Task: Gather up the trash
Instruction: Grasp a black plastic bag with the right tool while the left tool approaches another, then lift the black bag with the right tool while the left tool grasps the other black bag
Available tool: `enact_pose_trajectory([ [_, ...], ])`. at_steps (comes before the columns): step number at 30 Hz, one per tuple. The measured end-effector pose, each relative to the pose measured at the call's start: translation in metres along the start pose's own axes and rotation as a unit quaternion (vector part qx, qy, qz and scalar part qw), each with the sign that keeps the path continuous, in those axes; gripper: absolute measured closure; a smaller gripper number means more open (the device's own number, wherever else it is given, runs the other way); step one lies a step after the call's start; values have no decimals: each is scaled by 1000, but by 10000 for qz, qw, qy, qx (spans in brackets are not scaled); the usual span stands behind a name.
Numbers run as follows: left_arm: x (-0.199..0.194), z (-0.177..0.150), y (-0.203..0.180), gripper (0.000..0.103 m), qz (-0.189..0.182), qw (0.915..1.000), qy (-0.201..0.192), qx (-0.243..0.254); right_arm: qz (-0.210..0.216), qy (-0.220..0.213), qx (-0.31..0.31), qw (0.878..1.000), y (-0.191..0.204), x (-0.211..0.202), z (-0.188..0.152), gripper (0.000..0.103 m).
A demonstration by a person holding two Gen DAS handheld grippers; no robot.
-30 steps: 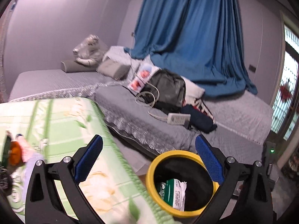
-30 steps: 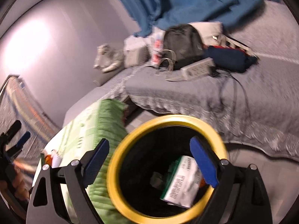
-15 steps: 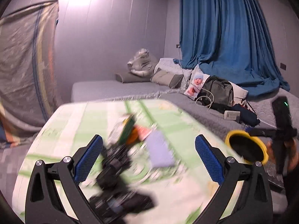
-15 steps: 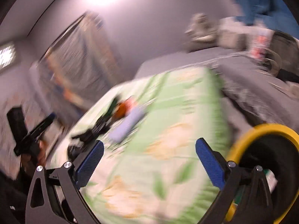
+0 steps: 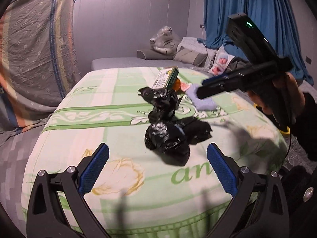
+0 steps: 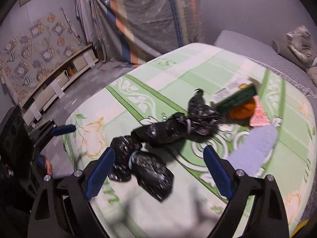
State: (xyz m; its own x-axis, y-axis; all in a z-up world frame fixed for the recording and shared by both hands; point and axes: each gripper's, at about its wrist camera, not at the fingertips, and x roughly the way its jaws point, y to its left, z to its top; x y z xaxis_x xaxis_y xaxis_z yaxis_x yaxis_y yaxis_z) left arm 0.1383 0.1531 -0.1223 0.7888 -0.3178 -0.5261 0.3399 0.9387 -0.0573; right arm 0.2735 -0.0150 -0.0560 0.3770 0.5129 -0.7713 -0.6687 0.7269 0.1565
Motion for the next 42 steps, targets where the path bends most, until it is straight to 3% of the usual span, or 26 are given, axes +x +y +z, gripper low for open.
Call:
enact_pose_trajectory([
  [8, 5, -8, 2, 8, -90, 9999, 75, -95, -36, 667, 445, 9968, -11, 64, 22, 30],
  [9, 6, -8, 2, 8, -98, 9998, 88, -120, -27, 718, 518, 9961, -14, 69, 22, 35],
  [14, 13, -5, 1, 8, -99, 9997, 184, -142, 143, 779, 945, 9924, -33, 75, 18, 89],
  [16, 17, -4, 0, 8, -115, 9996, 225, -117, 347, 755, 1098, 9905, -40, 70, 14, 95],
  [21, 26, 3, -4, 8, -139, 9994, 303, 80, 871, 311, 1333, 9868, -55, 35, 4, 98],
  [26, 39, 14, -8, 8, -307, 9984, 390, 274, 1467, -456, 1677, 9738, -73, -20, -12, 98],
  [32, 64, 23, -14, 8, -564, 9957, 635, 365, 1506, -968, 1775, 9677, -84, -73, -40, 98],
  [40, 98, 28, -10, 9, -754, 9918, 984, 314, 1437, -1221, 1783, 9657, -85, -100, -58, 98],
  [42, 100, 29, -10, 18, -729, 9921, 982, 294, 1437, -1268, 1780, 9652, -83, -102, -60, 98],
])
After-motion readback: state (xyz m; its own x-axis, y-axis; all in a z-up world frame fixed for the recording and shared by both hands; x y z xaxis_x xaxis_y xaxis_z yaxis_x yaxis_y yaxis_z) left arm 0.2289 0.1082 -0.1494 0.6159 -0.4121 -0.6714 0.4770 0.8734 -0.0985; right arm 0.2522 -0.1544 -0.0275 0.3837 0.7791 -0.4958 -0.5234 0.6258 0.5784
